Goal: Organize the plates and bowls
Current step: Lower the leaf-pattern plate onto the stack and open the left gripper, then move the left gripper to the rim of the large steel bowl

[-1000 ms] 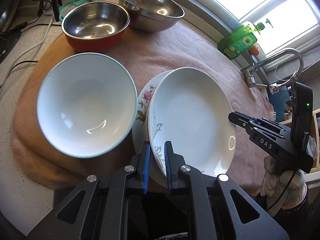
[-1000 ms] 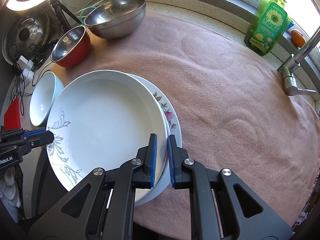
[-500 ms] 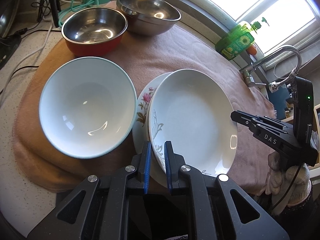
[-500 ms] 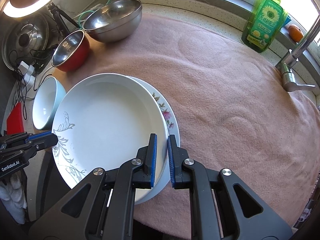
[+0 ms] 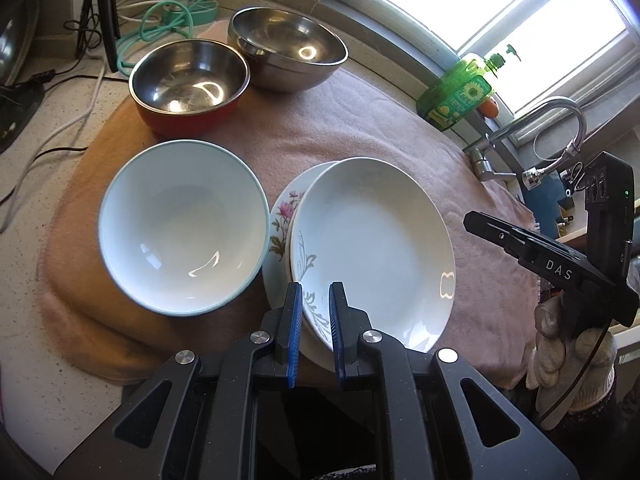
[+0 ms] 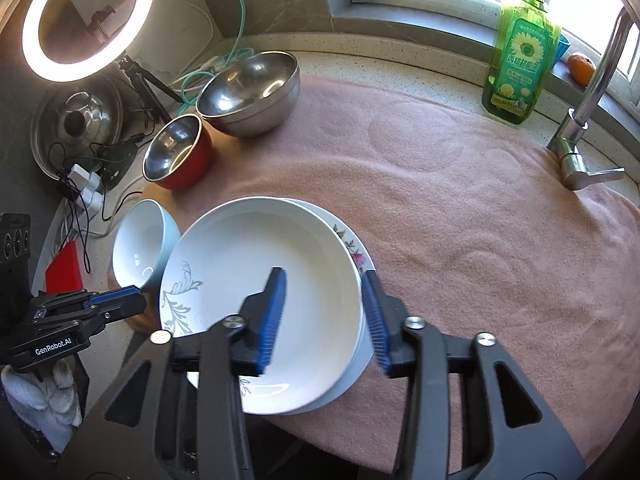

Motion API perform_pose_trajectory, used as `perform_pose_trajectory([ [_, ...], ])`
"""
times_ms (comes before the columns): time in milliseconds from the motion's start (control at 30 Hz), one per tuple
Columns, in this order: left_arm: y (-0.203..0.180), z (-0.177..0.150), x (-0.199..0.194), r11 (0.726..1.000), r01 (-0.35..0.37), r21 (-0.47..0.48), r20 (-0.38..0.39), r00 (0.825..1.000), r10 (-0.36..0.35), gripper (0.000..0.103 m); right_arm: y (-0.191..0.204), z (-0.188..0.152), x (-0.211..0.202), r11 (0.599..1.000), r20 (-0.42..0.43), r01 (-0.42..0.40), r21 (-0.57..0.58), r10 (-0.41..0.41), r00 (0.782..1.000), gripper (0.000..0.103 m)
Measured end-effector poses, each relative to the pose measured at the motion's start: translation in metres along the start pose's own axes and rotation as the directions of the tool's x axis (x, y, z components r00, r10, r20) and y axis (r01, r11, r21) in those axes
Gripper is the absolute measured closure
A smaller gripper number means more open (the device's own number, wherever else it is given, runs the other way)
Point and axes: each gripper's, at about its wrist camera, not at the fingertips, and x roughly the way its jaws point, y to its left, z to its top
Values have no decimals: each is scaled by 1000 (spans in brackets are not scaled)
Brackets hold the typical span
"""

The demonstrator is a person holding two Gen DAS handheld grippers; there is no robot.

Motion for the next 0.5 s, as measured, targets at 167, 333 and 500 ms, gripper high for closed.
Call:
perform_pose_trajectory([
  [167,7,0,-18,1000,22,0,32,999,-22,79,-3,1,-20,999,51,-19,34,17,999,43],
  [333,16,7,-37,1000,-3,-6,75,997,3,77,-12,5,-34,999,113,-30,38,25,993,31],
  [500,32,18,-51,997,-45,-63,124,991,53,75,-23,12,-37,999,134,-46,10,44,990,31],
])
